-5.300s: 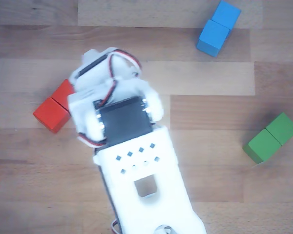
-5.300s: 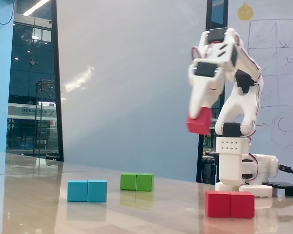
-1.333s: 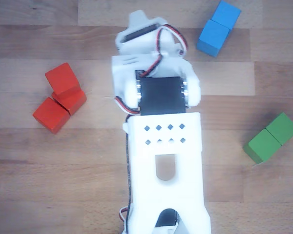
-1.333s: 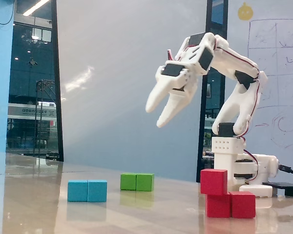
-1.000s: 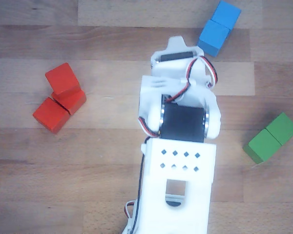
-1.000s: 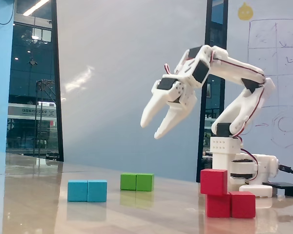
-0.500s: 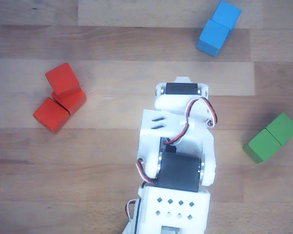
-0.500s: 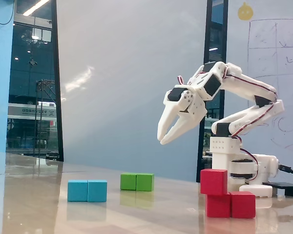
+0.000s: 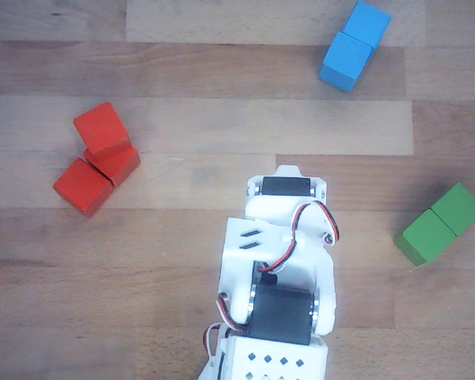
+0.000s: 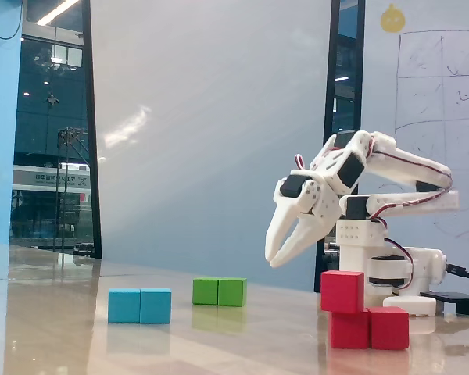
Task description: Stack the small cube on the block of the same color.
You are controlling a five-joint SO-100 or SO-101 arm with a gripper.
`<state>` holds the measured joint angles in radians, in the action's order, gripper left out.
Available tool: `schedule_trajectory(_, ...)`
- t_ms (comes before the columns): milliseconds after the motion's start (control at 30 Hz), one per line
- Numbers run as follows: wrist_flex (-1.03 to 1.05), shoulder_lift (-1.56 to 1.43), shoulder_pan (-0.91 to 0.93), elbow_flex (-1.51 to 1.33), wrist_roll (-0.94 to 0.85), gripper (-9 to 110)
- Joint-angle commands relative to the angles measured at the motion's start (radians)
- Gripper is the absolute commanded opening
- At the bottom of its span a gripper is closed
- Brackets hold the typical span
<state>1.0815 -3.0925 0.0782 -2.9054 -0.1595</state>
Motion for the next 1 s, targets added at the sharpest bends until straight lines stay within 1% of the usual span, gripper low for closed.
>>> schedule_trajectory(0, -0.008, -0.095, 0.009, -0.031, 0.006, 0)
schedule_trajectory(300, -0.005, -0.247, 0.009, -0.161, 0.006, 0)
schedule_trajectory(533, 0.109, -0.345, 0.009, -0.166, 0.008, 0)
schedule_trajectory(833, 0.225, -0.359, 0.002, -0.141, 0.009, 0)
schedule_trajectory(967, 0.227, -0.362, 0.0, -0.141, 0.011, 0)
